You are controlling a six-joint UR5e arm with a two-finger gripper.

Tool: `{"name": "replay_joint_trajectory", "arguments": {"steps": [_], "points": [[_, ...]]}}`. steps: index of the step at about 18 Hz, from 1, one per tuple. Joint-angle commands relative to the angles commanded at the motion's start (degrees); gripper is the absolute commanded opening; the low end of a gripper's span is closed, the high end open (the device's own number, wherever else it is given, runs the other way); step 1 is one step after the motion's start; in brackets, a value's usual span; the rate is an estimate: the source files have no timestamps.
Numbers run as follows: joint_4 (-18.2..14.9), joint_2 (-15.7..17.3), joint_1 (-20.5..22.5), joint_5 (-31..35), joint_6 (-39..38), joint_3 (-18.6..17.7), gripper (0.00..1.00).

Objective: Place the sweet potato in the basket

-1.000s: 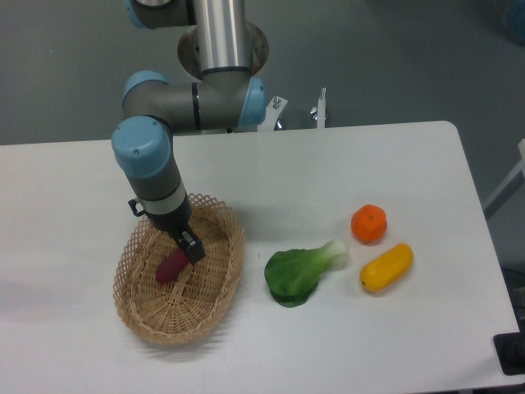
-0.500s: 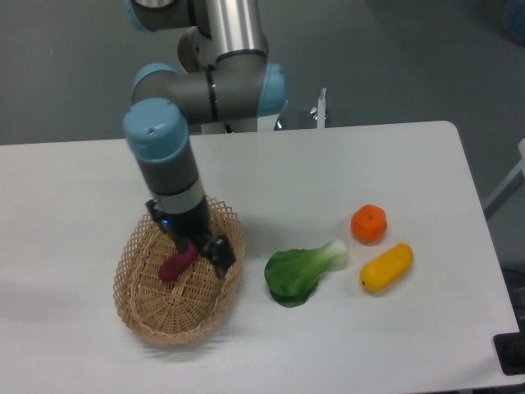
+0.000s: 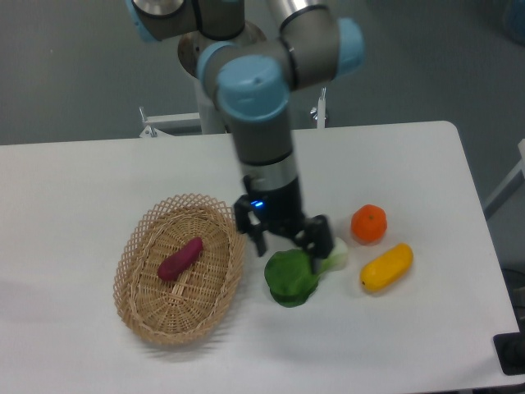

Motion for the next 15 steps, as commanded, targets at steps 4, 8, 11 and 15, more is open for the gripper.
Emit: {"name": "replay_joint_trajectory", "arguments": {"steps": [4, 8, 11, 15], "points": [[-5.36, 2.38, 5.19, -0.53, 16.56, 0.0, 1.0], [-11.33, 4.58, 8.88, -1.58, 24.42, 0.09, 1.0], [-13.02, 5.37, 9.59, -1.41, 29.02, -0.35, 1.0], [-12.67, 5.72, 9.59, -1.58, 29.02, -1.05, 1.0]]}}
